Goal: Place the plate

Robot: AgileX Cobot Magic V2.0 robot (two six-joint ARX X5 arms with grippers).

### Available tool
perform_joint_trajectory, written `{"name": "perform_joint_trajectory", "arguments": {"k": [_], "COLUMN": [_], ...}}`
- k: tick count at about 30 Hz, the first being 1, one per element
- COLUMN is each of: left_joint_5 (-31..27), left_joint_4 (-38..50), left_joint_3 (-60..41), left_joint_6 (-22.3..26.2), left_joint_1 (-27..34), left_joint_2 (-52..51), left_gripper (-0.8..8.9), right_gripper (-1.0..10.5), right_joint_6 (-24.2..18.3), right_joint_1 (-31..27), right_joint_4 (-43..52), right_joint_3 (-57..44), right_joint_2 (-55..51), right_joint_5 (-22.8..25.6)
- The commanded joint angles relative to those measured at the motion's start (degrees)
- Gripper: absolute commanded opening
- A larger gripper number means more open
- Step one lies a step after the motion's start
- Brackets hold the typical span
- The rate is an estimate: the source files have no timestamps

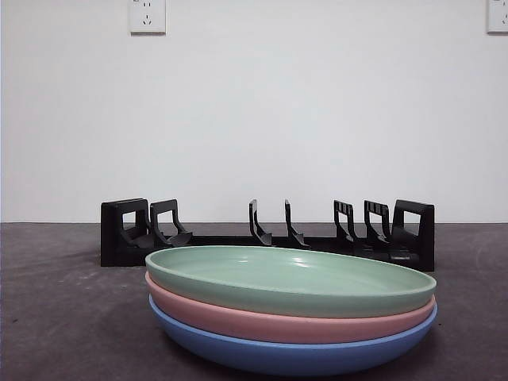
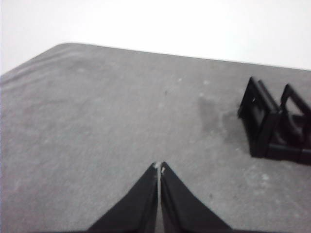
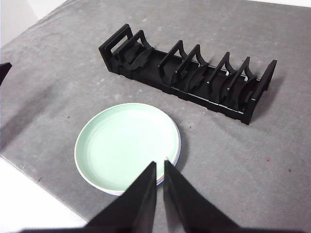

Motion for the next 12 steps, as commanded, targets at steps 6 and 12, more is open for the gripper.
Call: {"name": "perform_joint_trajectory", "arguments": {"k": [6, 12], "left_joint_5": [-0.3, -0.2], "left_joint_4": [-0.5, -0.4], "left_joint_3": [-1.1, -1.1], "left_joint_6": [2.1, 2.0], "left_joint_1": [0.1, 0.2], "left_joint_2": [0.0, 0.0], "left_gripper": [0.06, 0.06], "right_gripper": [0.2, 0.2], "right_joint_6": [-0.3, -0.3], "right_joint_1": [0.4, 0.4], "right_joint_4": [0.6, 0.6], "right_joint_3": [0.3, 0.3], "right_joint_2": [0.3, 0.3], "right_joint_5": [0.2, 0.2]}}
